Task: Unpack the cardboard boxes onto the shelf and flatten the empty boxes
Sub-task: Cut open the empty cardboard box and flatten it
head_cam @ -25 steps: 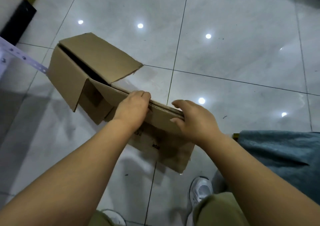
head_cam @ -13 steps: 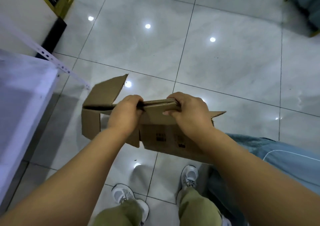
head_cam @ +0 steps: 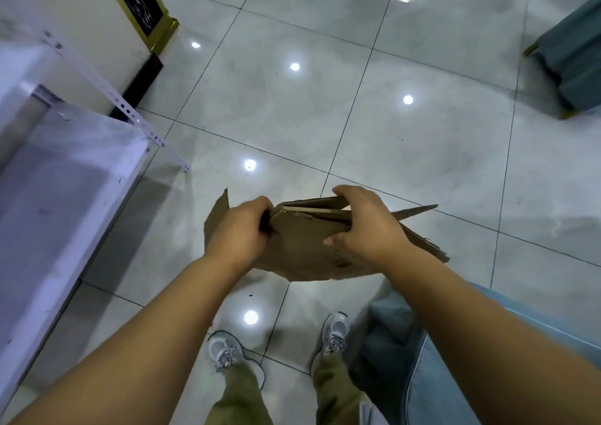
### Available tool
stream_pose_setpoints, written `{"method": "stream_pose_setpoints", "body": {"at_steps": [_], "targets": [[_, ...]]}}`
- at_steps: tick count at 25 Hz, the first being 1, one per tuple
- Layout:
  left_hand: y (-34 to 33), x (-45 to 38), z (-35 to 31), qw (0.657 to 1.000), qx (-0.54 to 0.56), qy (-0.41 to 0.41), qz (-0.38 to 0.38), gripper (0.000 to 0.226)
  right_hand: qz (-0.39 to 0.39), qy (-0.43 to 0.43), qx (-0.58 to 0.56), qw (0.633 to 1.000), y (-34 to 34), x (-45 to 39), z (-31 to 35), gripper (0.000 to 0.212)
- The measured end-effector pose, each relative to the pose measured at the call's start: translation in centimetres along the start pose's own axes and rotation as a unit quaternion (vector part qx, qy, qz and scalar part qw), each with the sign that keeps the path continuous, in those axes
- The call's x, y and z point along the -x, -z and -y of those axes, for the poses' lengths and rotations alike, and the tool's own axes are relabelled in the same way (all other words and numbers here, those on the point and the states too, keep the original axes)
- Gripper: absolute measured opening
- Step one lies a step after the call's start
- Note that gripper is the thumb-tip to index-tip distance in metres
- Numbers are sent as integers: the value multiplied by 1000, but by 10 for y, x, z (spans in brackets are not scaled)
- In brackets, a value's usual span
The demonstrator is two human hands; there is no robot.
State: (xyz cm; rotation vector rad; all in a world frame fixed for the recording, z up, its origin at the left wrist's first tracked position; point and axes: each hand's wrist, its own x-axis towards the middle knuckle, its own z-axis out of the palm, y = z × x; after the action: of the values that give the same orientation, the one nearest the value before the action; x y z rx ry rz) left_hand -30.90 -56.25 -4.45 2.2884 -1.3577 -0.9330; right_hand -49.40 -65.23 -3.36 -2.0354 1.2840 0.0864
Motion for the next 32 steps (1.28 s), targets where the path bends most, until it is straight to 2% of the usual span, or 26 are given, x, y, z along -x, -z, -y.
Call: {"method": "stream_pose_setpoints", "body": {"at_steps": [2,6,9,11,15,19,23,25,28,32], "targets": [[4,9,-11,1000,11,-13,-5,26,2,14,72,997,14,10,-11,79],[11,31,-43,999,45,-14,-20,36,-54,45,88,994,42,22,-11,50],[25,43,-64,995,75,-20,-70,37,-54,88,133,986,56,27,-2,43],[33,43,-75,997,46,-27,-64,41,-55,112,145,982,57,26,3,43],[38,41,-91,992,-122,-34,31,40,-66,158,186,968,58,25,4,42],[38,39,-94,994,-110,-16,16,39,-62,201,136,968,61,24,-4,49],[50,38,-73,996,-86,-3,9,34,-20,146,205,968,72,16,-2,67],[63,32,-60,996,-87,-3,10,32,-2,114,255,960,78,9,2,56],[80,26,-46,998,-65,-1,3,33,7,96,235,967,75,1,18,24],[107,15,-20,998,-64,-10,0,53,-6,99,215,972,63,-16,52,22]]}}
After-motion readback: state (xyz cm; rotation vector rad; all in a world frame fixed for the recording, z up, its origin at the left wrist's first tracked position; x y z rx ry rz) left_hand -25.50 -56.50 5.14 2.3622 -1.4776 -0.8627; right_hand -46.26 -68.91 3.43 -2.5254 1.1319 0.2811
